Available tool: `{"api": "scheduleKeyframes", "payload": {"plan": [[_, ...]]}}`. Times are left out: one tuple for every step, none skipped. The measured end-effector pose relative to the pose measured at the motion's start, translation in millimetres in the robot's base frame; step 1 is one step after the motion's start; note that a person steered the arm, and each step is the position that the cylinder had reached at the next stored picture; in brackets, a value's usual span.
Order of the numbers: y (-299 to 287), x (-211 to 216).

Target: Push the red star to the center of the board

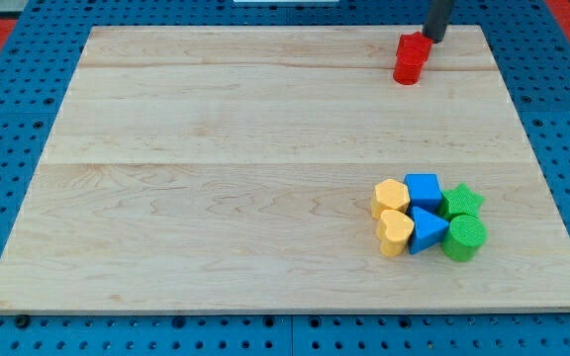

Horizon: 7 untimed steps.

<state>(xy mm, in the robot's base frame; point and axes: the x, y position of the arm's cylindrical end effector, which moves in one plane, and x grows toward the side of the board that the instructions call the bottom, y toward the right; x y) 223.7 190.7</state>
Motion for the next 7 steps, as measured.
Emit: {"api": "scheduleKeyframes", "payload": {"plan": [[-36, 8], [-58, 22], [-67, 44], [-67, 52], [-70, 65], [-56, 58], [-26, 60]]}}
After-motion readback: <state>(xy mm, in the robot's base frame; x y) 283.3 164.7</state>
